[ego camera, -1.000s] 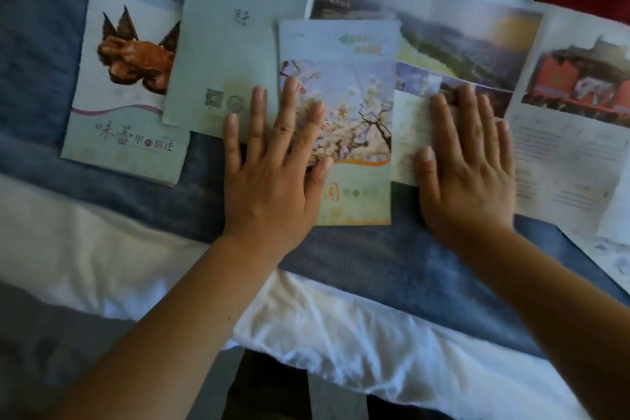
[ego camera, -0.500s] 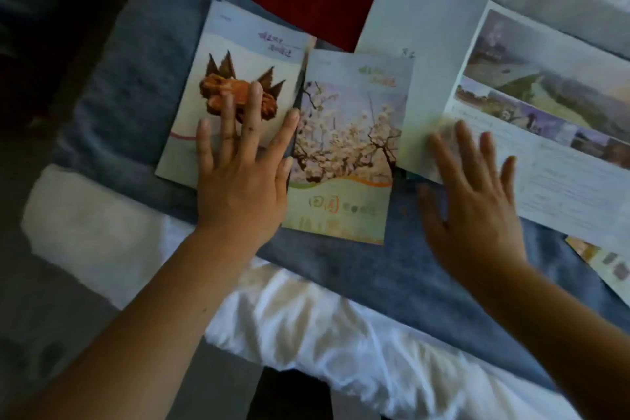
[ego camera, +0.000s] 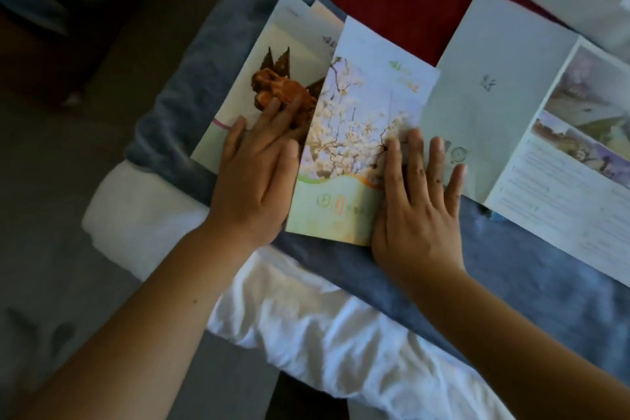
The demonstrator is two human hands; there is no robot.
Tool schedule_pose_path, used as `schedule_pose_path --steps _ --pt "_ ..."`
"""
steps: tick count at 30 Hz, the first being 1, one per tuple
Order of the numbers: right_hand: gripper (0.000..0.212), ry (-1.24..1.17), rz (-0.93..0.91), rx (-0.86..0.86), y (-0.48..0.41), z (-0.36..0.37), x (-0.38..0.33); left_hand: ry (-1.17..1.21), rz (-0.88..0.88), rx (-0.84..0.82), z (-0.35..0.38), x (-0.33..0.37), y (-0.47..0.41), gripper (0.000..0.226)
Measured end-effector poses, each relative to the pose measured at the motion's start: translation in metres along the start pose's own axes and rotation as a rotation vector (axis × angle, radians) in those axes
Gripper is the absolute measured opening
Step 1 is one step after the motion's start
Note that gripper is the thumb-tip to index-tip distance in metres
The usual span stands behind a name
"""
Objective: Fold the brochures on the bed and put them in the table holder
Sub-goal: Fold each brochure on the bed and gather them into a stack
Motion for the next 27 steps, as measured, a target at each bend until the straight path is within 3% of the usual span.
schedule_pose_path --steps 2,5,10,17,27 --pt "0.075 -0.006 -0.014 0.002 -0.006 0.000 -0.010 0.103 0.020 0.066 -0.007 0.000 0.000 0.042" --pt "0.074 -0.022 -0.034 0.009 -0.013 0.000 -0.026 0.185 0.070 0.175 -0.024 -0.004 -0.002 0.040" --pt "0.073 -0.037 -0.055 0.005 -0.024 0.003 -0.052 0.341 -0.120 0.252 -0.049 -0.033 -0.009 0.045" --pt "0.075 -0.026 -0.053 -0.033 -0.035 0.005 -0.066 0.261 -0.120 0.247 -0.066 -0.052 -0.013 0.040" --pt "0.073 -0.195 -0.068 -0.045 -0.042 0.000 -0.074 -0.017 -0.075 0.199 -0.031 -0.029 -0.013 0.043"
Point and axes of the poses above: each hand's wrist, its own y-axis away from the middle knuckle, its own z-axis out of the palm, x = y × z, the point moved 6 cm from there along -y, towards the middle knuckle, and after that the axes turned 6 degrees about z, right-handed, at the moved point
